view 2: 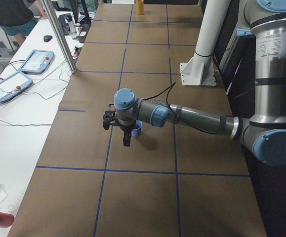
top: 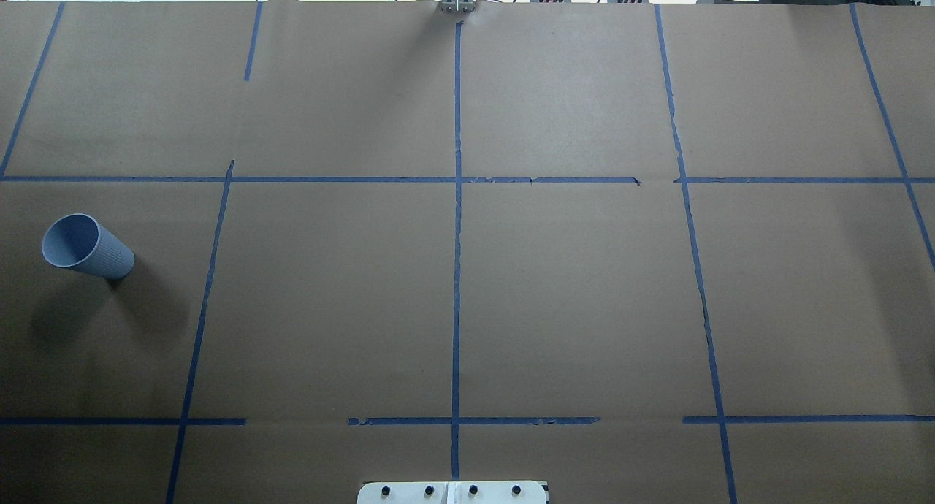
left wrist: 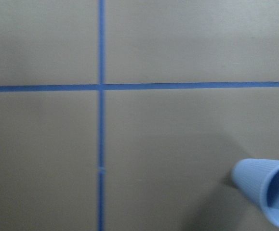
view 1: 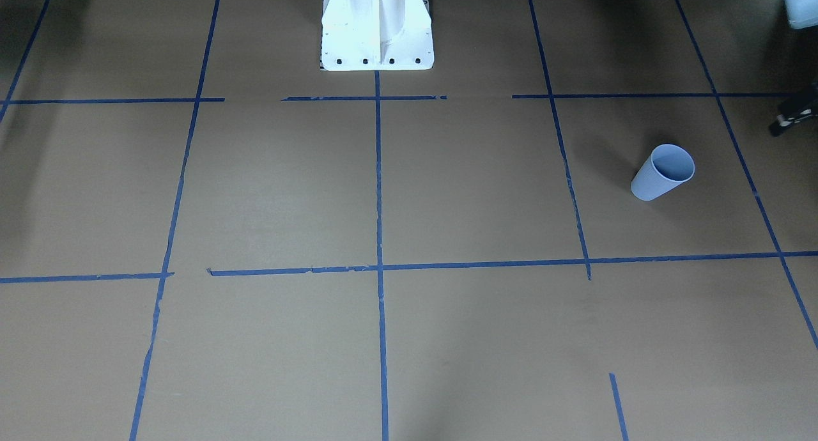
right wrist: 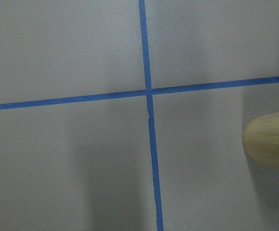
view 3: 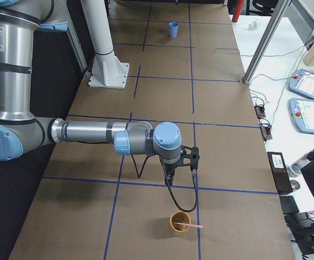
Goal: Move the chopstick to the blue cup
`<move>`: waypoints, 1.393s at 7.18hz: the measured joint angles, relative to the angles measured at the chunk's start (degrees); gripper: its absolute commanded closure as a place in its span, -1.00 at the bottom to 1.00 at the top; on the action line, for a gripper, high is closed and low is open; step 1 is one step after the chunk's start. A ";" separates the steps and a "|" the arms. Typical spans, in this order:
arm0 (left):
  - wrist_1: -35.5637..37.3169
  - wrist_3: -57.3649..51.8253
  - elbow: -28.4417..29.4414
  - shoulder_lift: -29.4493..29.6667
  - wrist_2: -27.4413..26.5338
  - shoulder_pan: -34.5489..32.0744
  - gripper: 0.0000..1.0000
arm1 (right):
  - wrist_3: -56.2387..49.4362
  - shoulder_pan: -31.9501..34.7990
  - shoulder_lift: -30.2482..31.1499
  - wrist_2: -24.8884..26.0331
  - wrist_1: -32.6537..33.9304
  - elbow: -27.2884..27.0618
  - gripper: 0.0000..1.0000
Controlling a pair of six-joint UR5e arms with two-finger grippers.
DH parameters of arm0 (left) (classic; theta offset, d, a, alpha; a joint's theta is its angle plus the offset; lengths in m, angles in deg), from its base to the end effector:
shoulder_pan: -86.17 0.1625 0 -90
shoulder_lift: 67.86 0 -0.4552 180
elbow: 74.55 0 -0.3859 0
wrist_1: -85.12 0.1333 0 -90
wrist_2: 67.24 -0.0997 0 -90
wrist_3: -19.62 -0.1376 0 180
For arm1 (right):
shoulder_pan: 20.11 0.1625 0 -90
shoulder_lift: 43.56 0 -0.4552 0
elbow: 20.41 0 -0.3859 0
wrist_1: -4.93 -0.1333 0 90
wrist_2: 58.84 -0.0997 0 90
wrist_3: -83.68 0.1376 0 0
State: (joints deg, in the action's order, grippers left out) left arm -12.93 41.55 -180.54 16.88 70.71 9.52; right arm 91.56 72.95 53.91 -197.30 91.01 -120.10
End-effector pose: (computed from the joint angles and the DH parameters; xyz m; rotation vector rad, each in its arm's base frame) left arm 0.0763 -0.4562 0.5991 0.0425 0.8829 -0.0027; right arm 0.0535 -0.4331 0.6789 0.0651 -0.8491 0.1340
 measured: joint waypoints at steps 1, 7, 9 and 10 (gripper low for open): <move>-6.32 5.87 1.69 -0.01 -0.63 3.77 -1.00 | 0.02 -0.03 -0.16 0.03 0.09 -0.59 -1.00; -21.19 21.32 8.29 1.75 -5.17 16.36 0.21 | 0.03 -0.03 -0.14 0.32 0.06 -2.29 -1.00; -21.05 21.43 9.21 2.33 -5.24 16.92 0.99 | 0.09 -0.05 -0.18 0.06 0.43 -2.43 -1.00; -20.89 21.46 9.19 2.43 -5.15 16.94 1.00 | 0.10 -0.01 -0.15 -0.01 0.39 -2.46 -1.00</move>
State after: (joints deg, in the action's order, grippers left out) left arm -33.82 63.01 -171.35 19.31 65.56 26.47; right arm 91.66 72.93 53.76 -197.31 91.40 -122.56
